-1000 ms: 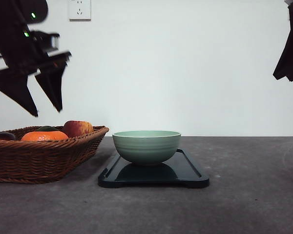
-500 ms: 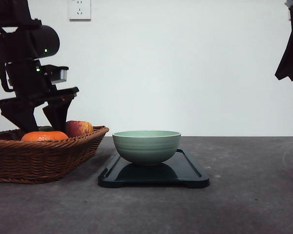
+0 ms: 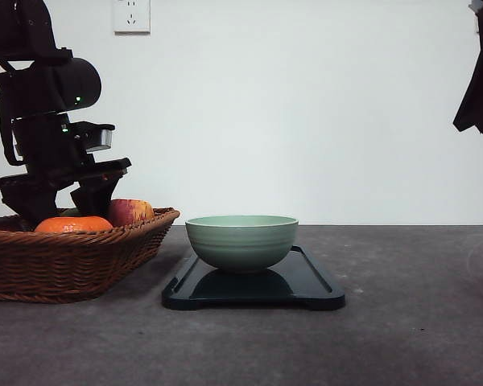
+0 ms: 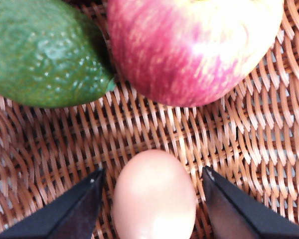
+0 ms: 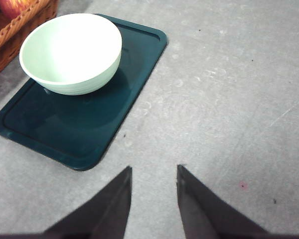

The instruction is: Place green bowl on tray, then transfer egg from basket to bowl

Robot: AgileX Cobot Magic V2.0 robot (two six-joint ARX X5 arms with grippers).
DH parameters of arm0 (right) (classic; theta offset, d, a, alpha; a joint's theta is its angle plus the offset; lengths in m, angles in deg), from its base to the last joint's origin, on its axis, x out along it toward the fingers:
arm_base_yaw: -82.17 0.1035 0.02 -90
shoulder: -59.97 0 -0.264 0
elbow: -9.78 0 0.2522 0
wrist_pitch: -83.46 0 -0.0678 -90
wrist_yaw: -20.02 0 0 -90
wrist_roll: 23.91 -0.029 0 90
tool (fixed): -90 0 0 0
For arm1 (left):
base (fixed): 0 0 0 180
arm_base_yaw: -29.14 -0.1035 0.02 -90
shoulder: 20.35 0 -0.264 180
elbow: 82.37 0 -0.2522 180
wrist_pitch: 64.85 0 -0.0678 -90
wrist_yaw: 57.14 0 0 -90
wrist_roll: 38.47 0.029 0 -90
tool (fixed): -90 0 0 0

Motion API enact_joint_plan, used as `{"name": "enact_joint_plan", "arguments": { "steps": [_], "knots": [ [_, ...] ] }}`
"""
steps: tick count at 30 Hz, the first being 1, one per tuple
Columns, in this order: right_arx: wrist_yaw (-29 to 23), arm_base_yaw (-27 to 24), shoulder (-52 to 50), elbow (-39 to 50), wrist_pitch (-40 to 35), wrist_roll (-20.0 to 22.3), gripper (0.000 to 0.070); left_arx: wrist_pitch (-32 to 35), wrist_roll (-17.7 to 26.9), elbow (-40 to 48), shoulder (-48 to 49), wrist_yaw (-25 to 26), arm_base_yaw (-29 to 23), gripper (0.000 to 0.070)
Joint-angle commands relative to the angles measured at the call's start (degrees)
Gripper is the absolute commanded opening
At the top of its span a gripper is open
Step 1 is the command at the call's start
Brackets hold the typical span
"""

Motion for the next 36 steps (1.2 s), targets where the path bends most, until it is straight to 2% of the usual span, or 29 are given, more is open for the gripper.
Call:
{"name": "enact_joint_plan", "arguments": {
  "steps": [1, 9, 10, 13, 15, 23, 31, 36],
  "knots": [
    [-0.26, 0.24, 0.37, -0.09, -0.63, 0.46, 0.0176, -0.14, 0.20, -1.38, -1.96, -0.19, 0.20, 0.0393],
    [-0.26, 0.24, 0.37, -0.09, -0.66, 0.46, 0.0176, -0.85, 0.18, -1.38, -2.04, -0.19, 0.20, 0.0373],
    [-0.26, 0.24, 0.37, -0.09, -0.66, 0.46, 0.0176, -1.06, 0.20, -1.38, -2.04, -0.19, 0.20, 0.0350],
    [-0.26, 0.24, 0.37, -0.09, -0.66, 0.46, 0.0176, -1.28, 0.17, -1.38, -2.04, -0.19, 0.20, 0.0198],
    [-0.26, 0.24, 0.37, -0.09, -0.66, 0.45, 0.0176, -1.20, 0.05, -1.38, -2.04, -0.19, 0.20, 0.0168],
    [-0.26, 0.24, 0.37, -0.09, -0.63, 0.45, 0.0176, -1.83, -0.04, -1.68, -1.86, -0.17, 0.14, 0.0171],
    [-0.26, 0.24, 0.37, -0.09, -0.66, 0.46, 0.0176, -4.98, 0.00, -4.30, -0.70, -0.17, 0.09, 0.0171],
    [-0.50, 0.24, 0.37, -0.09, -0.66, 0.46, 0.0176, -9.29, 0.22, -7.86, 0.74, -0.17, 0.09, 0.0171]
  ]
}}
